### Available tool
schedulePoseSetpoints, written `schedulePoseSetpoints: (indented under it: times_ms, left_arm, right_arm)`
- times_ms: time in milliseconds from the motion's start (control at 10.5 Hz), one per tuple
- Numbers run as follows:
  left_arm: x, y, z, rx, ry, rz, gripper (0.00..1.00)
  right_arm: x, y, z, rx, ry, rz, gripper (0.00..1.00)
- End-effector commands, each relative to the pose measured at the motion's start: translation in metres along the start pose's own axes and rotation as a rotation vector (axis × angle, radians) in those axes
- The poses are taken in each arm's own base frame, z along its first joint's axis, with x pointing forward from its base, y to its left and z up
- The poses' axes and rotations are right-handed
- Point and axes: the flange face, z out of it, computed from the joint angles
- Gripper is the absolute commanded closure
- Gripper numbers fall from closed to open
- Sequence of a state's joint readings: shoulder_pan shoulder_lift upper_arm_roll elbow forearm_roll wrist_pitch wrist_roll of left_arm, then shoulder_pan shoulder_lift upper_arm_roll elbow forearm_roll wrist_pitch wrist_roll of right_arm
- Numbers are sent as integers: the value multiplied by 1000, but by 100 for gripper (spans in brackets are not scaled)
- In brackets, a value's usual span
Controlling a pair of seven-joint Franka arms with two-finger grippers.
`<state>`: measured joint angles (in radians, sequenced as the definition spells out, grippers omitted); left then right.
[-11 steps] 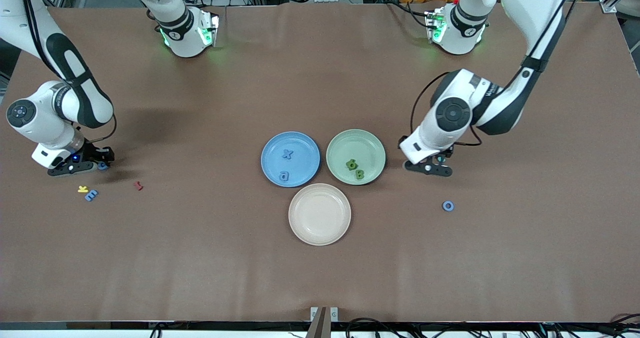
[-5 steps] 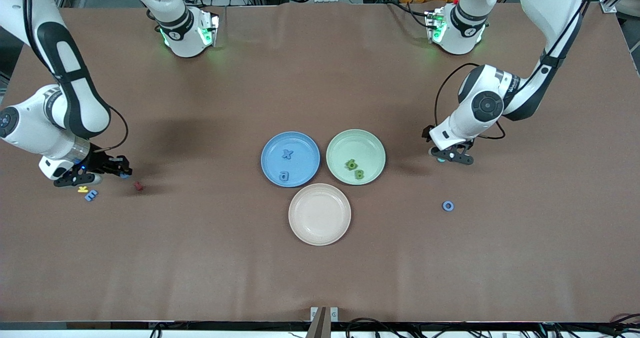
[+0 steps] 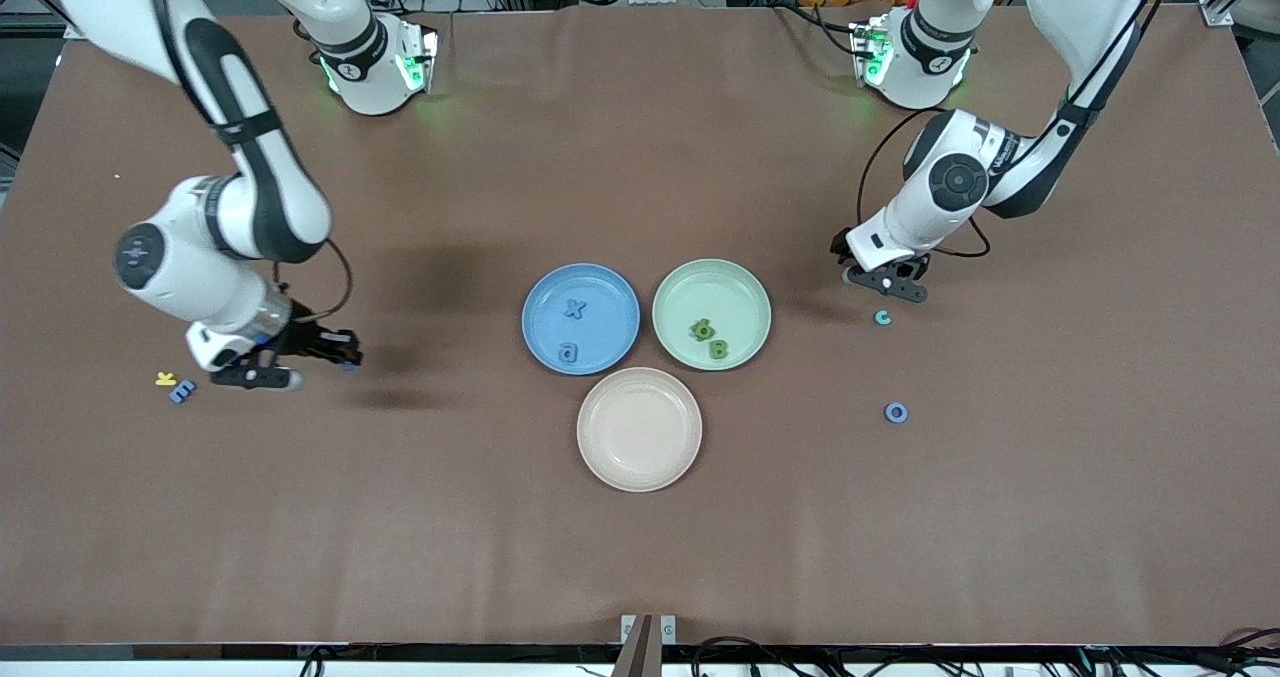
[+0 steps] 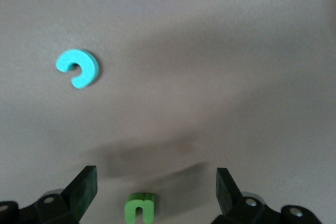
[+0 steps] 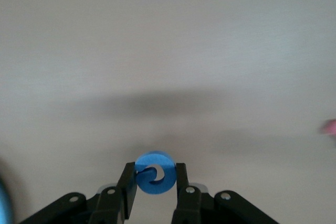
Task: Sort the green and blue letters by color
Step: 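Carry the blue c to the blue plate while the left gripper reaches the n, then release the c on the blue plate while the left gripper grasps the n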
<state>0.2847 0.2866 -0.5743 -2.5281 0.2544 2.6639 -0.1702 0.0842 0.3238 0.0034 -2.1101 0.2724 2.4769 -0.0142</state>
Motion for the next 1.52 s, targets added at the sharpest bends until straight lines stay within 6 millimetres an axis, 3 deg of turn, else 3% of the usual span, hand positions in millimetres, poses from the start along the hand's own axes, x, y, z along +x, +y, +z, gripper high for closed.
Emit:
schedulePoseSetpoints:
  times_ms: [0, 284, 664, 759, 853, 948, 1233, 1422]
  left_arm:
    - [-23, -6, 1, 15, 13, 9, 0]
    - [-24, -15, 1, 15, 12, -12, 1]
    - [-32, -16, 5, 18, -9, -13, 7]
    - [-34, -15, 7, 17, -13, -16, 10]
    - [-35, -15, 8, 17, -18, -16, 13]
    - [-37, -16, 9, 18, -21, -17, 16]
    - [-41, -25, 3, 42, -58, -40, 21]
    - [-41, -25, 2, 49, -63, -38, 33]
  right_arm:
    - [-16, -99, 5, 20, -1, 106, 95]
    - [-39, -190, 30, 17, -17, 149, 95]
    - [-86, -283, 61, 6, -22, 164, 93]
    - [-97, -302, 68, 4, -27, 173, 88]
    - [-103, -314, 71, 4, -30, 218, 19]
    - [-104, -316, 69, 3, -25, 271, 0]
    - [-92, -311, 56, 1, -4, 201, 0]
    - [-60, -268, 39, -21, -22, 71, 0]
